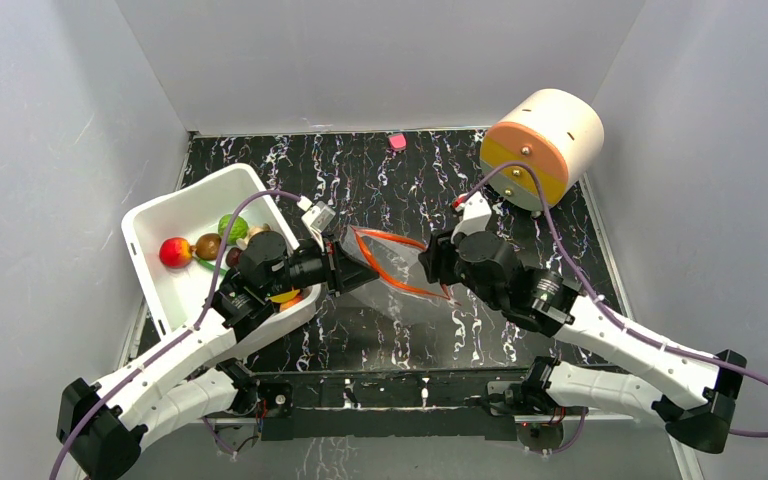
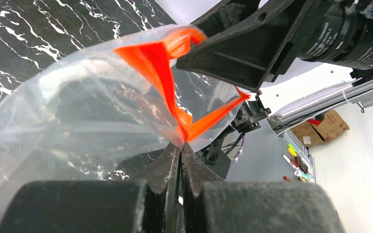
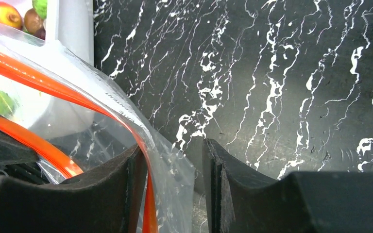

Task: Place the food in the zip-top bag and seal the zipper
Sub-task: Open the zipper of the food storage bag.

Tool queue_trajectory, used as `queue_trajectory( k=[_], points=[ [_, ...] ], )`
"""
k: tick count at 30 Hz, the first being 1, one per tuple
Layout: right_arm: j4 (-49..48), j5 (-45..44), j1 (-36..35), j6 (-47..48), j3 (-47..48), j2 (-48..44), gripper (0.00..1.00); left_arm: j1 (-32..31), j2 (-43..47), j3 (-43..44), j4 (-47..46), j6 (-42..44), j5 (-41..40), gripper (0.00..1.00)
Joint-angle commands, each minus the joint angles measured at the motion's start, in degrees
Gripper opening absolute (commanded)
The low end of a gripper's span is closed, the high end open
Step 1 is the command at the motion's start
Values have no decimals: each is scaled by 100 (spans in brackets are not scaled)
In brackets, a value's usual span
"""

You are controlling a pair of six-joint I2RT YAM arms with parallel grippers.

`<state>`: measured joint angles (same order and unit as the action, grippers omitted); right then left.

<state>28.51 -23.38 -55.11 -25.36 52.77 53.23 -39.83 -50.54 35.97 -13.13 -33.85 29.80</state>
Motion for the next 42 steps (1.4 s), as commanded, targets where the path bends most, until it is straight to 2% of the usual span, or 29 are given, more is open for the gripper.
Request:
queue_trajectory(
  k=[1, 7, 16, 22, 29, 33, 35, 40, 42],
  points=[
    [-334, -436, -3, 52, 362, -323, 40, -7, 71, 277, 38, 106, 52, 0],
    [-922, -189, -8, -27, 294, -725, 39, -7, 59, 215, -19, 110, 39, 0],
    [-478, 803, -2, 75, 439, -43, 61, -7, -3, 210, -197, -66, 56, 0],
    [-148, 981, -34, 378, 643, 218, 62, -5, -29, 222, -261, -110, 17, 0],
    [232, 444, -250, 824, 767, 465, 52, -7, -75, 262, -218, -118, 4, 0],
    [407, -251, -517, 1119, 836, 486, 47, -7, -73, 306, -152, -108, -14, 0],
    [533, -629, -596, 1202, 953, 476, 38, -11, -62, 318, -60, -41, -54, 0],
    [335, -687, -621, 1174, 946, 94, 4, -7, -102, 298, 192, 116, -409, 0],
    [83, -750, -618, 1077, 810, -120, 0, -7, -127, 307, 288, 141, -560, 0]
  ],
)
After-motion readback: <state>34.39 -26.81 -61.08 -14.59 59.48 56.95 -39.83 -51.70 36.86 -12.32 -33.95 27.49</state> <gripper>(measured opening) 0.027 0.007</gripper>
